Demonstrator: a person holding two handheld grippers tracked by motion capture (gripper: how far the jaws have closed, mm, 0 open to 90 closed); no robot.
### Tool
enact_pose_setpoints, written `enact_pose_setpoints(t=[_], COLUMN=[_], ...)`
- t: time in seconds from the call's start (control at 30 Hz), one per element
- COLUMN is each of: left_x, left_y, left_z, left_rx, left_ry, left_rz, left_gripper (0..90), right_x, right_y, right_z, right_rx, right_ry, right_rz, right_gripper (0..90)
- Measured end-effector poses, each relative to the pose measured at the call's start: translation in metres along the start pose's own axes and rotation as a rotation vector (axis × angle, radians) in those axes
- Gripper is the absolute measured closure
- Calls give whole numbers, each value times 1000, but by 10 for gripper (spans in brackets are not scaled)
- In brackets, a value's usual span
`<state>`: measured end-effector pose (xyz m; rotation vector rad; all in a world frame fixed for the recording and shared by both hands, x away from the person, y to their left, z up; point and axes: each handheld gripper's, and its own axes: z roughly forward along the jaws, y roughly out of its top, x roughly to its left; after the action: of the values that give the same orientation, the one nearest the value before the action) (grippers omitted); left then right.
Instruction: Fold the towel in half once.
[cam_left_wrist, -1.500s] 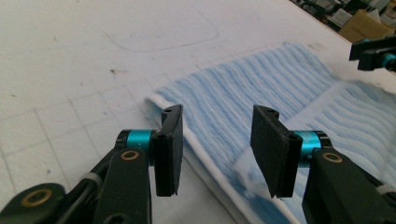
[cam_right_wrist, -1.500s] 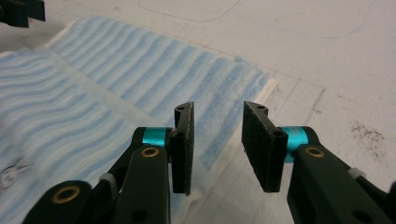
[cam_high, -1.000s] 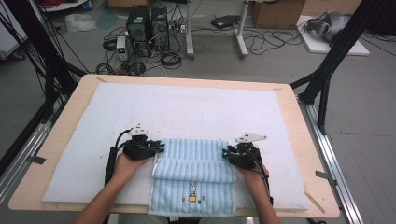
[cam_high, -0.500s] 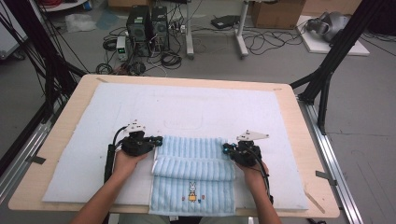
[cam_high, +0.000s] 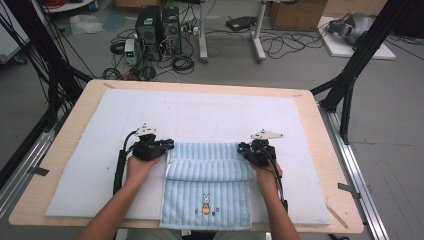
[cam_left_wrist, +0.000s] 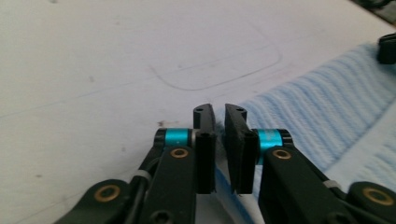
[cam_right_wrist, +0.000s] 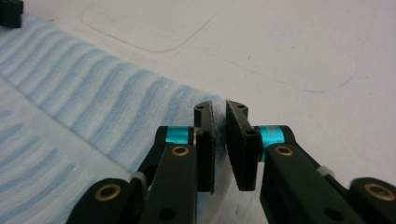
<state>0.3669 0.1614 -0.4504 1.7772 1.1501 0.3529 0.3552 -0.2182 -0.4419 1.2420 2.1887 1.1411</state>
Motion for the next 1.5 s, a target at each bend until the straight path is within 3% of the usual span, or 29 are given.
enact_pose_setpoints(t=[0.07, 0.13, 0.23, 0.3, 0.33, 0.37, 0.43, 0.47, 0.5, 0.57, 0.6, 0.63, 0.73, 0.83, 0.97, 1.17, 1.23, 1.3, 1.37, 1.43, 1.5], left_x=[3, 5, 2, -4, -8, -10, -12, -11, -11, -7, -3, 0, 6, 11, 23, 36, 40, 40, 39, 42, 44], left_y=[1, 0, -2, -3, -3, -3, -3, -3, -2, -1, 0, 1, 11, 25, 39, 53, 58, 60, 59, 59, 57], left_z=[-4, -6, -3, 1, 2, 3, 4, 4, 5, 6, 7, 7, 10, 15, 30, 40, 43, 44, 44, 42, 37], left_rx=[1, 36, 76, 98, 105, 108, 111, 115, 117, 115, 104, 98, 88, 54, 38, 7, 16, 10, 10, 19, 4], left_ry=[13, -25, -67, -80, -60, -45, -19, -39, -48, -61, -66, -71, -72, -60, -49, -41, -36, -26, 4, 11, 2], left_rz=[-11, -40, -21, 13, 53, 75, 102, 95, 93, 72, 37, 13, 0, 24, 7, 7, 11, 19, 17, -32, -34], left_gripper=[576, 549, 490, 465, 458, 490, 644, 736, 836, 848, 850, 851, 851, 850, 850, 850, 850, 850, 811, 616, 581], right_x=[-2, -5, -14, -13, -11, -6, 0, 2, 1, 0, 1, 0, -4, -6, -13, -23, -23, -25, -24, -25, -29], right_y=[-1, -3, -6, -7, -8, -8, -8, -7, -7, -6, -5, -3, 2, 11, 25, 45, 47, 49, 49, 48, 46], right_z=[-1, -7, -11, -8, -6, -2, 4, 4, 4, 5, 6, 7, 11, 16, 24, 40, 45, 51, 53, 54, 52], right_rx=[13, -5, -26, -6, 9, 36, 61, 64, 64, 67, 69, 63, 29, 18, -9, -34, -46, -30, -22, -17, -17], right_ry=[-5, -30, -10, 6, 23, 30, 17, 11, 34, 71, 65, 59, 55, 30, 2, -28, -42, -49, -54, -63, -45], right_rz=[33, 72, 134, 125, 113, 79, 21, 8, 16, 28, 20, 4, 21, 8, 4, 32, 17, 26, 32, 50, 92], right_gripper=[636, 470, 434, 438, 450, 477, 547, 642, 734, 822, 831, 834, 835, 834, 834, 833, 833, 833, 819, 675, 576])
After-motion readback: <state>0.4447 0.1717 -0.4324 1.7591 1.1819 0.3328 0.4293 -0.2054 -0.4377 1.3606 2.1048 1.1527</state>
